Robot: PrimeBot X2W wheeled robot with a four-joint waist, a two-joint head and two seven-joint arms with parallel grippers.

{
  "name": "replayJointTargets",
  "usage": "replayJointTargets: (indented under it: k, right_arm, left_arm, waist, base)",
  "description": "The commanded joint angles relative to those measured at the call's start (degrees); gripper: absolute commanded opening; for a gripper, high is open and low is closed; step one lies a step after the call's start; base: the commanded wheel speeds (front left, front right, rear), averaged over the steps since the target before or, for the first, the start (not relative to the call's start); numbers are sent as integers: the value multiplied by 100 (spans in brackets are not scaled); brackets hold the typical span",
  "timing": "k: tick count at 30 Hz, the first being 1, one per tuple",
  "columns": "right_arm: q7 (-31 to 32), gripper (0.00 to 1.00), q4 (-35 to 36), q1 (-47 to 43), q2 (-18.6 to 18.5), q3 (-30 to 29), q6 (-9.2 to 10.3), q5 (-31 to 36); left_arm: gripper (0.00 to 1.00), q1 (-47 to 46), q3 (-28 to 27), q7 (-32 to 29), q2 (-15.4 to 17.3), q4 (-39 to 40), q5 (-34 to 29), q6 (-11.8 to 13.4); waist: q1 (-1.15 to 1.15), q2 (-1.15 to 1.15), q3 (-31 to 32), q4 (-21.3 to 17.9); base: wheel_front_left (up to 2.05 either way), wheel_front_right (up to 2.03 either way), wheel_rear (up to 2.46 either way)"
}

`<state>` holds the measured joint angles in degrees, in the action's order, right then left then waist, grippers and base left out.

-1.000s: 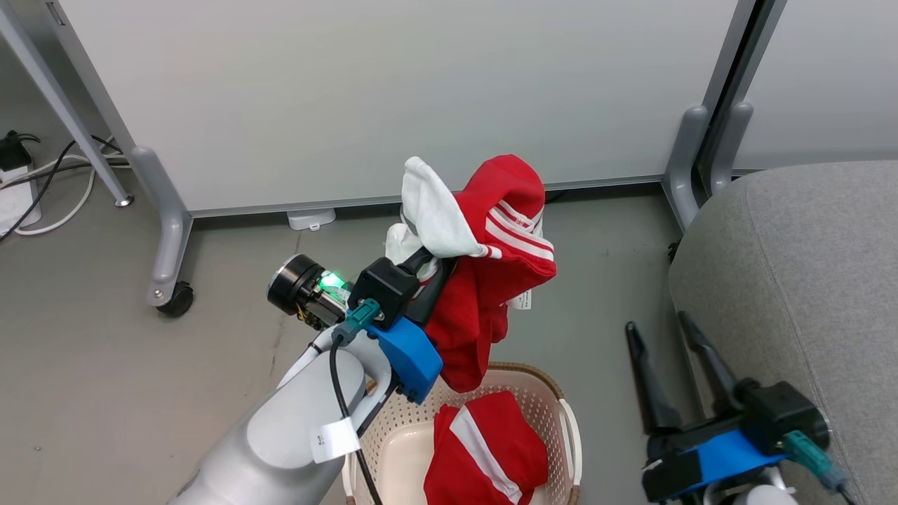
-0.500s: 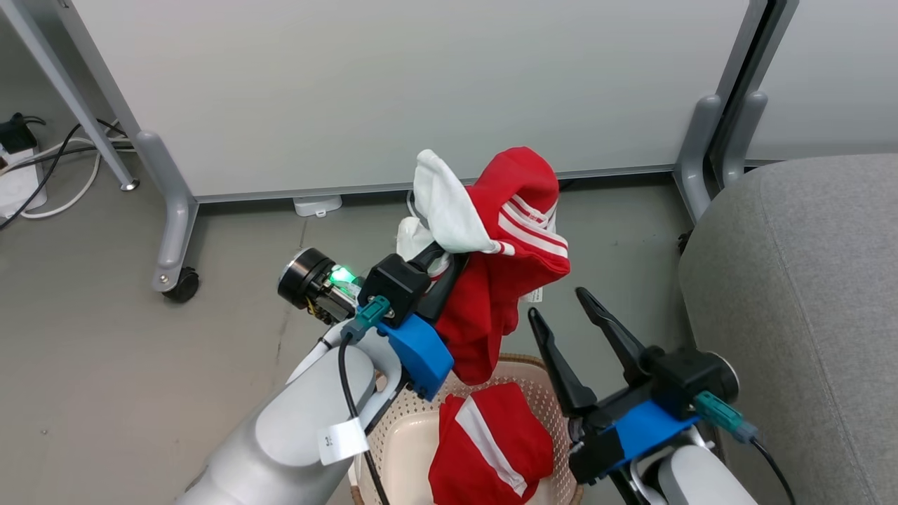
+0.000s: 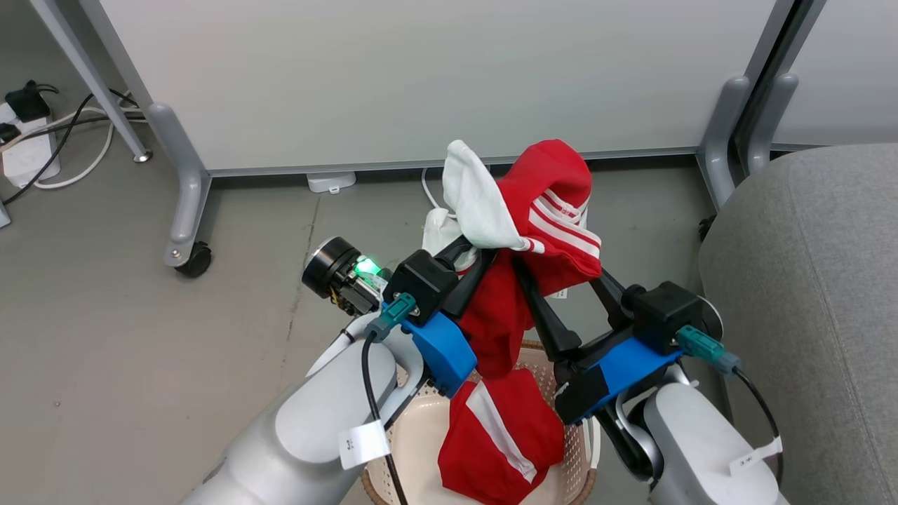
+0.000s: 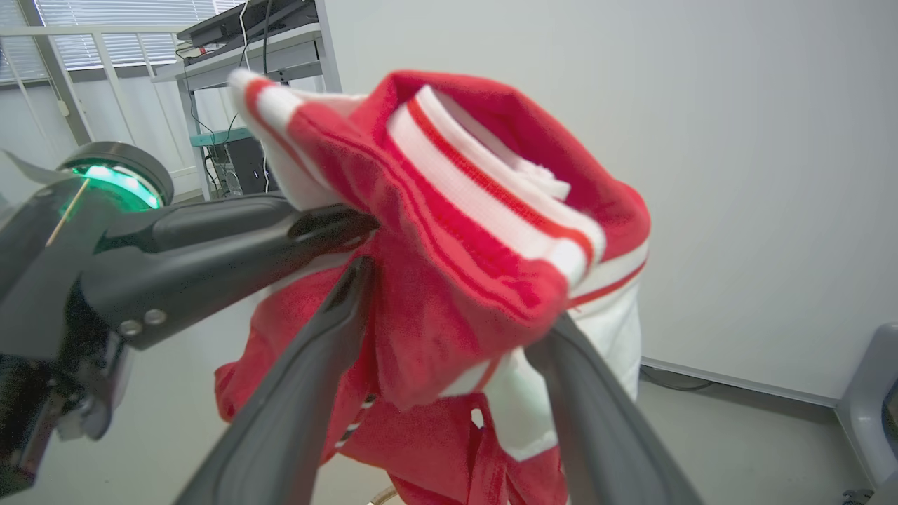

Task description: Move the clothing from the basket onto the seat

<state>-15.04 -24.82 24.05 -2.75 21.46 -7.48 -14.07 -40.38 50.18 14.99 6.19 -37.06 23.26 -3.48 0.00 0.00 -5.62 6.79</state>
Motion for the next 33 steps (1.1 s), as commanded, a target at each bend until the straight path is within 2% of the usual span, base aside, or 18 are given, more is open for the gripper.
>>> replayJointTargets:
  k: [1, 2, 3, 4, 21, 22, 23, 24, 33]
  right_arm:
    - [-22, 100, -66, 170, -24, 11, -3, -80]
    - [-22, 100, -86, 223, -22, 31, -3, -89]
    - [-22, 62, -99, 261, -22, 48, -3, -106]
    - [-22, 0, -88, 296, -23, 54, -3, -133]
    - [-22, 0, -114, 354, -23, 81, -2, -199]
    - [-22, 0, -109, 357, -24, 74, -2, -204]
    - [-22, 0, -103, 363, -24, 70, -3, -209]
    - [-22, 0, -98, 368, -24, 67, -2, -214]
    - [-23, 0, -56, 349, -22, 18, -3, -206]
  left_arm:
    - [0, -98, -2, 29, -18, 20, -18, -18]
    - [0, -104, 1, 29, -20, 21, -25, -25]
    - [0, -109, 2, 29, -23, 19, -27, -32]
    - [0, -114, 3, 29, -30, 15, -27, -36]
    - [0, -88, -69, 29, -44, -59, -58, -76]
    - [7, -91, -68, 29, -44, -69, -52, -86]
    - [86, -103, -93, 29, -42, -37, -66, -54]
    - [100, -103, -106, 29, -39, -28, -66, -34]
    - [100, -48, -190, 29, 3, 77, -176, 5]
  waist:
    - [0, 0, -28, 13]
    - [0, 0, -37, 18]
    - [0, 0, -45, 23]
    - [0, 0, -51, 29]
    - [0, 0, -57, 28]
    - [0, 0, -61, 25]
    - [0, 0, -68, 22]
    - [0, 0, -73, 17]
    - [0, 0, -107, -15]
  base:
    - [0, 0, 0]
    - [0, 0, 0]
    - [0, 0, 0]
    - [0, 0, 0]
    - [0, 0, 0]
    - [0, 0, 0]
    - [0, 0, 0]
    - [0, 0, 0]
    - [0, 0, 0]
